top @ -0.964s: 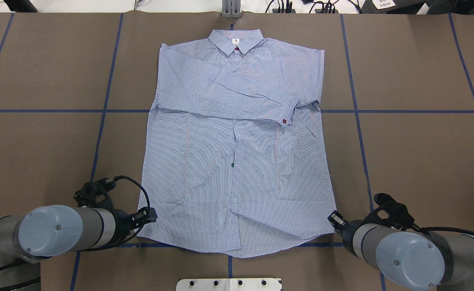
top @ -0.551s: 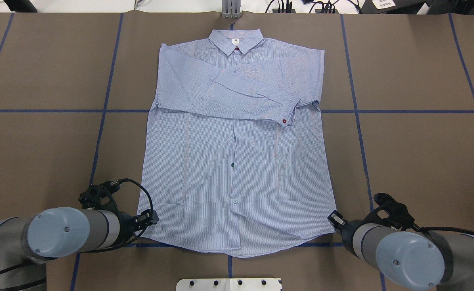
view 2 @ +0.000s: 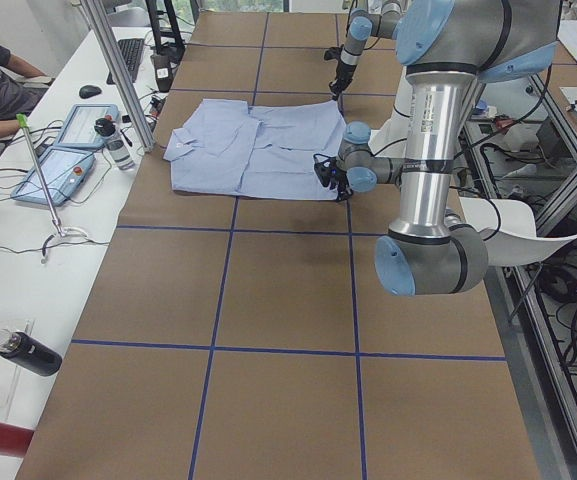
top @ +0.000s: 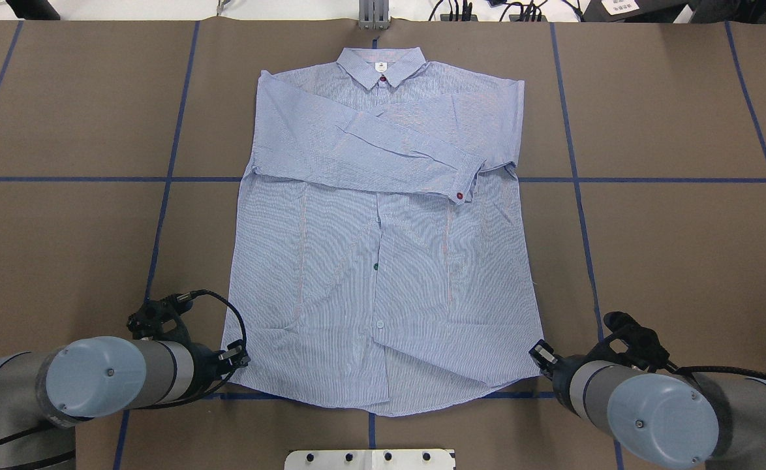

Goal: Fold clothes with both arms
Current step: 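Lower the left gripper to the hem corner nearest it and grasp both hem corners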

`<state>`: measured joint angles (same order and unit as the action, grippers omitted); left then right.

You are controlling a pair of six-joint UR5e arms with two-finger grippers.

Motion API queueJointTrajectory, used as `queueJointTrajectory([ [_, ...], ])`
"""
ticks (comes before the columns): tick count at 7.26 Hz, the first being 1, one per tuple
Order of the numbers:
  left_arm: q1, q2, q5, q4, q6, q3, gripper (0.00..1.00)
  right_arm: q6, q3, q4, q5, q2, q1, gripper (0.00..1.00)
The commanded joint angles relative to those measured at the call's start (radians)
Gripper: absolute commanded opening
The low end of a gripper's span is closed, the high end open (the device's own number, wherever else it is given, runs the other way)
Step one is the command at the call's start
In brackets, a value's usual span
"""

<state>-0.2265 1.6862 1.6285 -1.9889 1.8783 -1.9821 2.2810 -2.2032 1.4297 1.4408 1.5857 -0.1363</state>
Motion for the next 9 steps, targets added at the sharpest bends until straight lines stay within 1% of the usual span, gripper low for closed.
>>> queueJointTrajectory([
  [1,0.004,-0.003,-0.001,0.002,0.008,-0.01,0.0,0.0,-0.003,-0.002,0.045,0.0,-0.031,0.0],
  [3,0.004,-0.008,0.001,0.01,0.007,-0.05,0.0,0.0,-0.001,-0.002,0.047,0.0,-0.031,0.0],
  [4,0.004,-0.04,0.004,0.025,0.007,-0.094,0.0,0.0,-0.004,-0.002,0.047,-0.001,-0.031,0.0],
  [5,0.016,-0.095,0.005,0.035,0.005,-0.153,0.0,0.0,-0.006,-0.002,0.047,-0.004,-0.031,0.0],
  [6,0.033,-0.152,0.005,0.033,0.005,-0.209,0.0,0.0,-0.024,-0.002,0.049,-0.003,-0.02,0.0],
  [7,0.054,-0.175,0.01,0.035,0.01,-0.24,0.0,0.0,-0.045,0.0,0.047,-0.001,0.0,0.0],
  [8,0.09,-0.177,0.01,0.033,0.053,-0.245,0.0,0.0,-0.05,0.0,0.047,0.0,0.024,0.0],
  [9,0.116,-0.177,0.011,0.033,0.086,-0.268,0.0,0.002,-0.085,0.002,0.047,0.019,0.046,0.0],
])
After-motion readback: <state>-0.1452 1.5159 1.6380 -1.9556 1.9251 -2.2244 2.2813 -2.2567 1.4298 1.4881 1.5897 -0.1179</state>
